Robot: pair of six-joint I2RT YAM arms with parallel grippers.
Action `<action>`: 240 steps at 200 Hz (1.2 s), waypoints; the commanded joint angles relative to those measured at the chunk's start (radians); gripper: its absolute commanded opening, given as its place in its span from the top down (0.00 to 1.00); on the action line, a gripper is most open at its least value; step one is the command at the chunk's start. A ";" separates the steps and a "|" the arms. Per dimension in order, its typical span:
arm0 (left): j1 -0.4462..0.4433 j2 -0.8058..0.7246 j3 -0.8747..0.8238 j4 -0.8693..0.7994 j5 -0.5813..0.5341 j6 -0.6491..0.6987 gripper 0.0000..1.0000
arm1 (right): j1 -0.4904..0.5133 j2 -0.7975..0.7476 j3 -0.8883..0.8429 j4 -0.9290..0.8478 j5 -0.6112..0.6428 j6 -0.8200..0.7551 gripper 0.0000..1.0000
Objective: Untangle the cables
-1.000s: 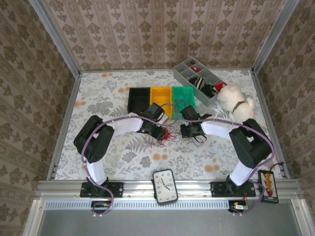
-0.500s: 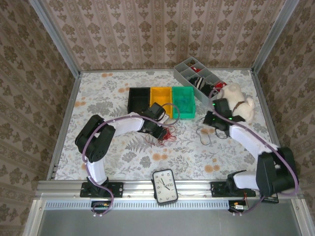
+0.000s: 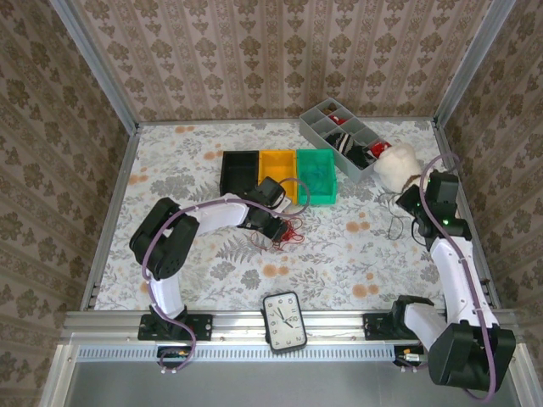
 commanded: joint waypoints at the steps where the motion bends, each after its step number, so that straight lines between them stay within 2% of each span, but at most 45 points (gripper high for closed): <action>1: -0.011 0.025 -0.008 0.021 -0.010 -0.003 0.51 | 0.086 -0.046 0.041 -0.003 -0.060 -0.024 1.00; 22: -0.011 -0.022 -0.050 0.077 -0.018 -0.003 0.50 | 0.207 -0.054 0.117 0.001 -0.017 -0.029 1.00; 55: -0.009 -0.123 -0.126 0.203 -0.002 -0.019 0.39 | 0.365 0.023 0.292 0.044 0.021 -0.040 1.00; 72: -0.009 -0.183 -0.173 0.269 -0.030 -0.014 0.34 | 0.419 0.109 0.380 0.090 -0.016 -0.040 1.00; 102: 0.009 -0.306 -0.263 0.389 -0.118 -0.040 0.32 | 0.498 0.308 0.541 0.134 -0.076 -0.067 1.00; 116: 0.023 -0.363 -0.293 0.415 -0.192 -0.070 0.31 | 0.524 0.406 0.626 0.136 -0.108 -0.086 1.00; 133: 0.047 -0.431 -0.328 0.429 -0.333 -0.125 0.30 | 0.548 0.524 0.725 0.141 -0.144 -0.096 1.00; 159: 0.126 -0.514 -0.373 0.390 -0.481 -0.245 0.30 | 0.572 0.658 0.863 0.121 -0.162 -0.112 1.00; 197: 0.215 -0.560 -0.427 0.342 -0.504 -0.288 0.30 | 0.588 0.780 0.980 0.083 -0.175 -0.118 1.00; 240: 0.235 -0.558 -0.442 0.318 -0.515 -0.326 0.30 | 0.604 0.876 0.999 0.071 -0.170 -0.121 1.00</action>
